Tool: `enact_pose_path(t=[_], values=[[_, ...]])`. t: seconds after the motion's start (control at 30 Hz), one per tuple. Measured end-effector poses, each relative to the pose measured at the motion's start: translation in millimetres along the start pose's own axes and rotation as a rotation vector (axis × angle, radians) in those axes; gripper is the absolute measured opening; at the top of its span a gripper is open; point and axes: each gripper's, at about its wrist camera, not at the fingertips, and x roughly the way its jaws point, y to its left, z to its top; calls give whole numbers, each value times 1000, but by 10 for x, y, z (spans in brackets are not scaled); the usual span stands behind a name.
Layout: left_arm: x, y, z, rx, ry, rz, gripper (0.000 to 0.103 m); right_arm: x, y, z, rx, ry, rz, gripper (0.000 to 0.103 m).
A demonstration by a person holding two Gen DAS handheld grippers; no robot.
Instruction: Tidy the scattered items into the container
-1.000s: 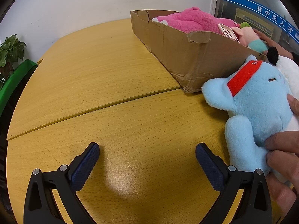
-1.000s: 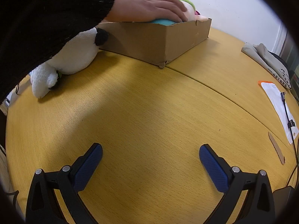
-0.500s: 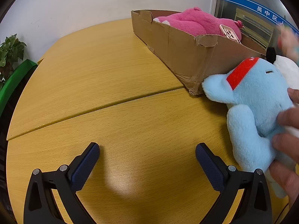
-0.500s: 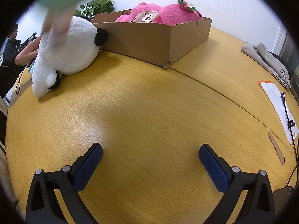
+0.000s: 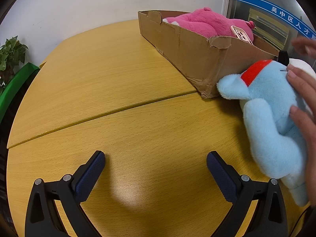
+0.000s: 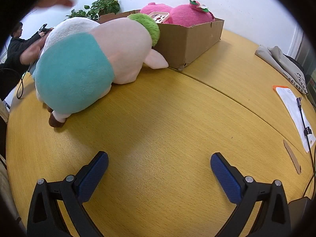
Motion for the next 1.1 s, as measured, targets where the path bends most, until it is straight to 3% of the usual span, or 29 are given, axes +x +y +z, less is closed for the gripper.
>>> enact_pose_path(t=[1.1], values=[[-19, -13, -16, -5, 0, 4, 103, 4, -2, -2, 15, 0, -12, 103]])
